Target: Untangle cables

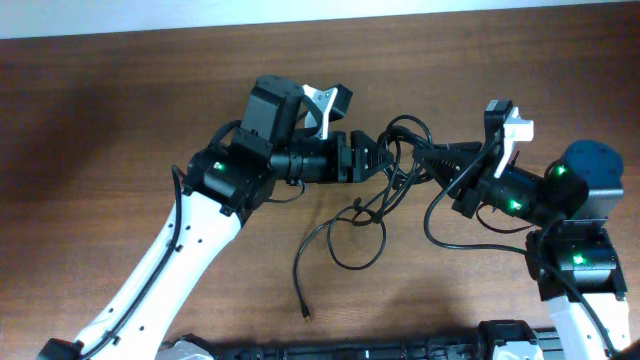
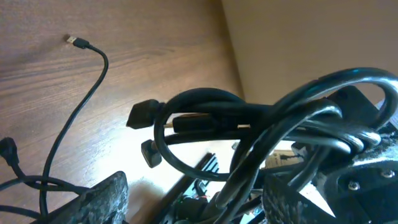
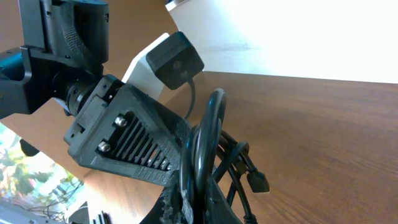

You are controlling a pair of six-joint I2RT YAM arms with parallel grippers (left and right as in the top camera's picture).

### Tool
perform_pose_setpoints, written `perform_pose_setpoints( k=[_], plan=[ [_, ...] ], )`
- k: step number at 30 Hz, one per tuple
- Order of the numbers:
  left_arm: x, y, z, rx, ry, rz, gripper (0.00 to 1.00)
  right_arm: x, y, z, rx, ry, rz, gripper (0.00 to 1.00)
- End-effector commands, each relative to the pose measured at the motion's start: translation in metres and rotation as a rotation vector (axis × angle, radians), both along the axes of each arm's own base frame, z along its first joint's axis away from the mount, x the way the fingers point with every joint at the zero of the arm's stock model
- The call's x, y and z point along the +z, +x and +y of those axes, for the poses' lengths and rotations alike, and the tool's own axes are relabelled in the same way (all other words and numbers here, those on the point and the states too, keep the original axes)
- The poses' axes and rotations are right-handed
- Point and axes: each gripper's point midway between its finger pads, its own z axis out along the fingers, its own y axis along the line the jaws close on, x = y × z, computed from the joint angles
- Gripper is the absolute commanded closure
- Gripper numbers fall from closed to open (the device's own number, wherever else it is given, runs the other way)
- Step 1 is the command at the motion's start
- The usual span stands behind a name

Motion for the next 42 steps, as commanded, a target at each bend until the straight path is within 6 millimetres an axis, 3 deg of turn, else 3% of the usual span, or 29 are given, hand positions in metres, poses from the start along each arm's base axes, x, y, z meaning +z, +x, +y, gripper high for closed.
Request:
perform_pose_setpoints(
  k=[1, 12, 17, 29, 32, 35, 39, 42],
  plan=[
    [0.015, -0.004, 0.000, -0.018, -0.020, -0.045, 0.30, 0.006, 0.000, -0.001, -0.001, -0.002, -0.023, 0.96],
    [0.013, 0.000, 0.002, 0.003, -0.007, -0.049, 0.31, 0.018, -0.011, 0.007, 0.081, 0.038, -0.042, 0.96],
    [0.010, 0.001, 0.001, 0.022, 0.014, -0.062, 0.37, 0.022, -0.015, 0.009, 0.110, 0.049, -0.049, 0.96],
    [0.012, -0.009, -0.016, 0.012, 0.017, -0.071, 0.39, 0.029, -0.020, 0.012, 0.142, 0.060, -0.074, 0.96],
    [0.016, -0.010, -0.020, 0.000, 0.000, -0.090, 0.49, 0.029, -0.020, 0.012, 0.142, 0.060, -0.074, 0.96],
    [0.017, -0.009, -0.020, 0.015, -0.009, -0.066, 0.65, 0.029, -0.020, 0.012, 0.142, 0.060, -0.074, 0.96],
    [0.018, -0.010, -0.021, 0.010, -0.012, -0.063, 0.98, 0.029, -0.020, 0.012, 0.142, 0.060, -0.075, 0.96],
    [0.017, -0.010, -0.021, 0.012, -0.011, -0.063, 1.00, 0.029, -0.020, 0.012, 0.142, 0.058, -0.079, 0.96]
  ],
)
